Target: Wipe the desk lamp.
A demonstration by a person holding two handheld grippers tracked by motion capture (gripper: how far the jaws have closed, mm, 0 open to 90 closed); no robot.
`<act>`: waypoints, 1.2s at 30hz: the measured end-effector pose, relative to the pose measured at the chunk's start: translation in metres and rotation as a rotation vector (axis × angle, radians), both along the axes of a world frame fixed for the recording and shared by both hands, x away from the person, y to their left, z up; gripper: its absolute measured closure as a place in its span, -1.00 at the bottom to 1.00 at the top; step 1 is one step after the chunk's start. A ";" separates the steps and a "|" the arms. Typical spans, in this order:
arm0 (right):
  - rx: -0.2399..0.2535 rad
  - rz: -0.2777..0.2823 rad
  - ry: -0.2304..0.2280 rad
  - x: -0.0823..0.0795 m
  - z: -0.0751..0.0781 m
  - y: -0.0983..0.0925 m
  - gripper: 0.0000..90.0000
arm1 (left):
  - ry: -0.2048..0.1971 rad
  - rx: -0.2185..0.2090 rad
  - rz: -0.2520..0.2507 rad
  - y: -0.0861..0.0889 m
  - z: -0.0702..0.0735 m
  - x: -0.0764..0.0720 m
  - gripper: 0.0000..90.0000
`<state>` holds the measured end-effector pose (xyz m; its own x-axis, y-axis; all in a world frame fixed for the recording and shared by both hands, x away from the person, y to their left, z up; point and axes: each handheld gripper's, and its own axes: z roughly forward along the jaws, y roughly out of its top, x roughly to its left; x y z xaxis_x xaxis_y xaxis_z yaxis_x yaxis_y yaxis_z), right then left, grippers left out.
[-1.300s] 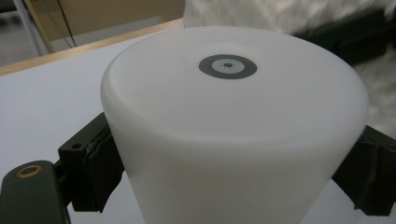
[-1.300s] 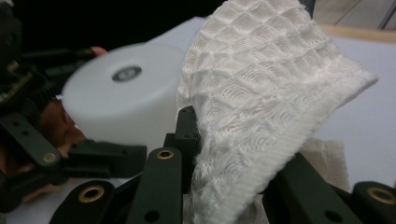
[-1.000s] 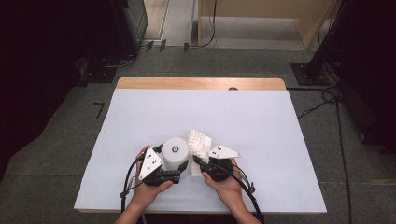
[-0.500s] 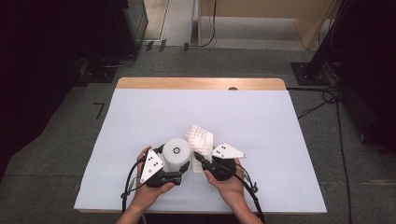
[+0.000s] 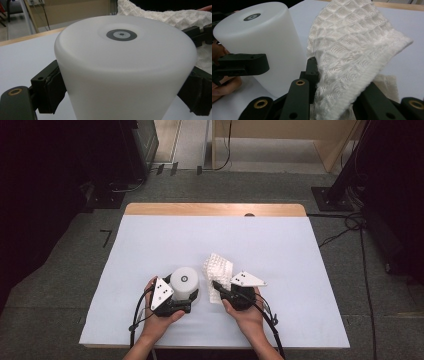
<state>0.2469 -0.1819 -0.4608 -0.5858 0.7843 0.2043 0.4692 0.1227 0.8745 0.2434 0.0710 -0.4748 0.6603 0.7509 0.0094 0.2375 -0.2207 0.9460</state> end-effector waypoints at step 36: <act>-0.014 0.043 -0.064 -0.012 0.014 0.010 0.63 | 0.042 0.017 -0.064 -0.017 0.009 -0.010 -0.80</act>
<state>0.2348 -0.1720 -0.4465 -0.6310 0.7603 0.1545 0.4060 0.1539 0.9008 0.2336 0.0538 -0.4657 0.7070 0.7072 -0.0063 0.2614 -0.2531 0.9315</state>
